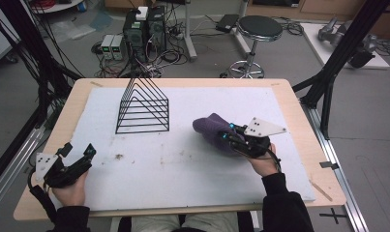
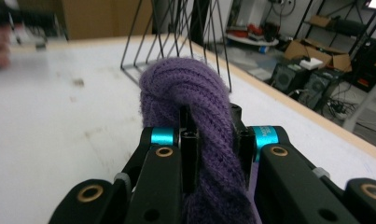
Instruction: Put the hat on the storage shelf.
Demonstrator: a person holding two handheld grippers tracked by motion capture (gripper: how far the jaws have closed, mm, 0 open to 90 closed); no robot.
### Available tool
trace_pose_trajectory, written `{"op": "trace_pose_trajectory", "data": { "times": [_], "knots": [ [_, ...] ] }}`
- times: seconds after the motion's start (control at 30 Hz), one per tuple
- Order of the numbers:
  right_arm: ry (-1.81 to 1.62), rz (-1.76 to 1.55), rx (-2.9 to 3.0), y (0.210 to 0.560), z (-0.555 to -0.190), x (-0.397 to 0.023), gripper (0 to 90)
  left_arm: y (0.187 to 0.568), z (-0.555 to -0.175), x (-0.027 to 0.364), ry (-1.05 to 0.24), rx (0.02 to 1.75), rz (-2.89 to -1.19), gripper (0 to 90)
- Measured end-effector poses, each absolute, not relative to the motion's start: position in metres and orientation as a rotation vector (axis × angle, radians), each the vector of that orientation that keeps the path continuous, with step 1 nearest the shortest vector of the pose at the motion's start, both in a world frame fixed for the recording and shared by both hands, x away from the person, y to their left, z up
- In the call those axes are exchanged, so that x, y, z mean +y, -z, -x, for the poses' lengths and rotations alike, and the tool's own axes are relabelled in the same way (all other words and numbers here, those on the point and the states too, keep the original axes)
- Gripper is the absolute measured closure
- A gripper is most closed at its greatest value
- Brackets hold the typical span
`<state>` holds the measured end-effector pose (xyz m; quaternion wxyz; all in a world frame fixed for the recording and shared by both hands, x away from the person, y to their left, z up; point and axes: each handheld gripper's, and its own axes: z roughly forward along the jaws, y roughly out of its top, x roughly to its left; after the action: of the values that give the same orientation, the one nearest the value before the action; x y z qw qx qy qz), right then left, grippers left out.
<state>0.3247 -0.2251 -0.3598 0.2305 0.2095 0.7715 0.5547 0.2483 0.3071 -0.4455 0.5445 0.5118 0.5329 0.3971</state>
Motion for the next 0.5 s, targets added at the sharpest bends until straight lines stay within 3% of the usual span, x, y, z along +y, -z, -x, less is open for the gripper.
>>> {"op": "trace_pose_trajectory", "data": {
  "times": [0.5],
  "knots": [
    [-1.830,-0.591,2.034,0.326,-0.336,-0.222,78.2,0.445,-0.250,0.304,-0.913,1.237,-1.219,19.8]
  ]
}}
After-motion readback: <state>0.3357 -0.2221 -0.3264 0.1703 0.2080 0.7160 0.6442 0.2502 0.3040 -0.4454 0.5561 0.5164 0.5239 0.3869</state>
